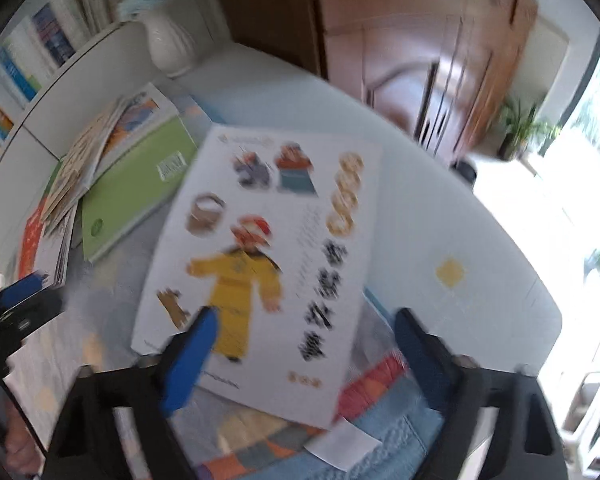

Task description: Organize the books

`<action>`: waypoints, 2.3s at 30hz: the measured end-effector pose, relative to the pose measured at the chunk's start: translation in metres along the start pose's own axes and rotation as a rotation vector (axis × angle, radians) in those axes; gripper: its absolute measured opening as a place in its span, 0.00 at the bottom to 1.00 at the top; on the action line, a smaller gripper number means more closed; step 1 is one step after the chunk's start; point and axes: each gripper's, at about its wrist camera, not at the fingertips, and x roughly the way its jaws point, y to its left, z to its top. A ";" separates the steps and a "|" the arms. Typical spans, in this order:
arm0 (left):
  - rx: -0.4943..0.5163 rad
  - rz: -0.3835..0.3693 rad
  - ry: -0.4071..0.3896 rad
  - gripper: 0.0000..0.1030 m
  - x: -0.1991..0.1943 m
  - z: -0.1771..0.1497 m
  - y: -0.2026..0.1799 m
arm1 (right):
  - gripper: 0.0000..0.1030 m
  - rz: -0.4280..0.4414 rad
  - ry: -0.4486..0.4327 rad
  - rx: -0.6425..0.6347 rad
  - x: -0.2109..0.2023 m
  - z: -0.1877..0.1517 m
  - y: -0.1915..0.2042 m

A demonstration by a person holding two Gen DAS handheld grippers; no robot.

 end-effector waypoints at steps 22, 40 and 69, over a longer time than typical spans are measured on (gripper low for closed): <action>-0.069 -0.381 0.017 0.95 0.030 -0.002 -0.009 | 0.62 0.152 0.060 -0.049 0.022 -0.008 -0.014; -0.242 -0.360 0.095 0.99 0.042 0.008 0.019 | 0.67 0.141 0.068 -0.096 0.027 -0.007 -0.004; -0.109 -0.136 0.221 0.99 0.059 0.014 -0.016 | 0.80 0.161 0.071 -0.107 0.031 -0.008 -0.001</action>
